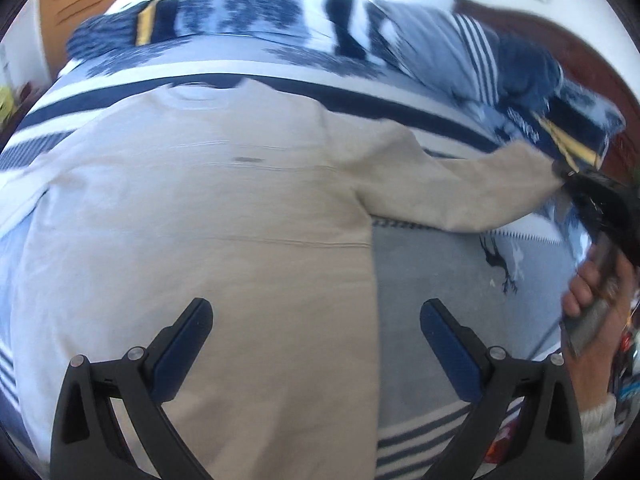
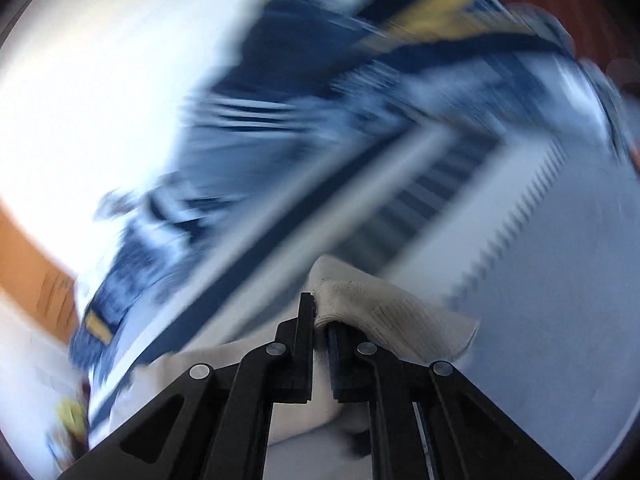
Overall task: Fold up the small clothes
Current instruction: 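Grasp the sweater sleeve cuff with the right gripper, then fold the held sleeve across the sweater body with the right gripper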
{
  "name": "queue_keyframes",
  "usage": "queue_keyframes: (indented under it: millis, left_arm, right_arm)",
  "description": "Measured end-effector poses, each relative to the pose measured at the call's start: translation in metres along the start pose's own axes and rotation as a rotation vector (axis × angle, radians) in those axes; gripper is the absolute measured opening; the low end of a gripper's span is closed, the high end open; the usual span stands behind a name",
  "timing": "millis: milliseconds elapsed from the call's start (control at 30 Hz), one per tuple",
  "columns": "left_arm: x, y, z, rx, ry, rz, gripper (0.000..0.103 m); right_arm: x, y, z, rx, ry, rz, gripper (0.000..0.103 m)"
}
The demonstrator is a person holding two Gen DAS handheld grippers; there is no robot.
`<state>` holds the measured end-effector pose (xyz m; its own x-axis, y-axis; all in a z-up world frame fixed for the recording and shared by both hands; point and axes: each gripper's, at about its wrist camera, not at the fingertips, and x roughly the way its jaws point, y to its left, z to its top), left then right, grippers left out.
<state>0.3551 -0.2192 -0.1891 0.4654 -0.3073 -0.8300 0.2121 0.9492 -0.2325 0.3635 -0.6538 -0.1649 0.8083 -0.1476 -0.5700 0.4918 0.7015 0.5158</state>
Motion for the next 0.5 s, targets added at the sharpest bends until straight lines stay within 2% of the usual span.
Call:
queue_keyframes:
  millis: [33, 100, 167, 300, 367, 500]
  left_arm:
    - [-0.009, 0.013, -0.002, -0.021, -0.012, -0.001, 0.103]
    - [-0.028, 0.041, -0.007, -0.061, -0.038, 0.008, 0.103]
    - [-0.045, 0.072, -0.011, -0.104, -0.061, 0.032, 0.103]
    - [-0.065, 0.134, -0.022, -0.209, -0.082, 0.105, 0.103]
    - [-0.071, 0.167, -0.030, -0.269, -0.082, 0.121, 0.103]
    - [-0.076, 0.213, -0.046, -0.349, -0.076, 0.132, 0.103]
  right_arm:
    - [-0.019, 0.036, -0.006, -0.086, -0.008, 0.080, 0.006]
    - [-0.045, 0.083, -0.022, -0.218, -0.009, 0.165, 0.006]
    - [-0.070, 0.141, -0.052, -0.372, 0.017, 0.283, 0.006]
    - [-0.101, 0.219, -0.134, -0.555, 0.146, 0.449, 0.006]
    - [-0.102, 0.247, -0.178, -0.664, 0.203, 0.470, 0.006]
    - [-0.082, 0.272, -0.261, -0.774, 0.369, 0.484, 0.006]
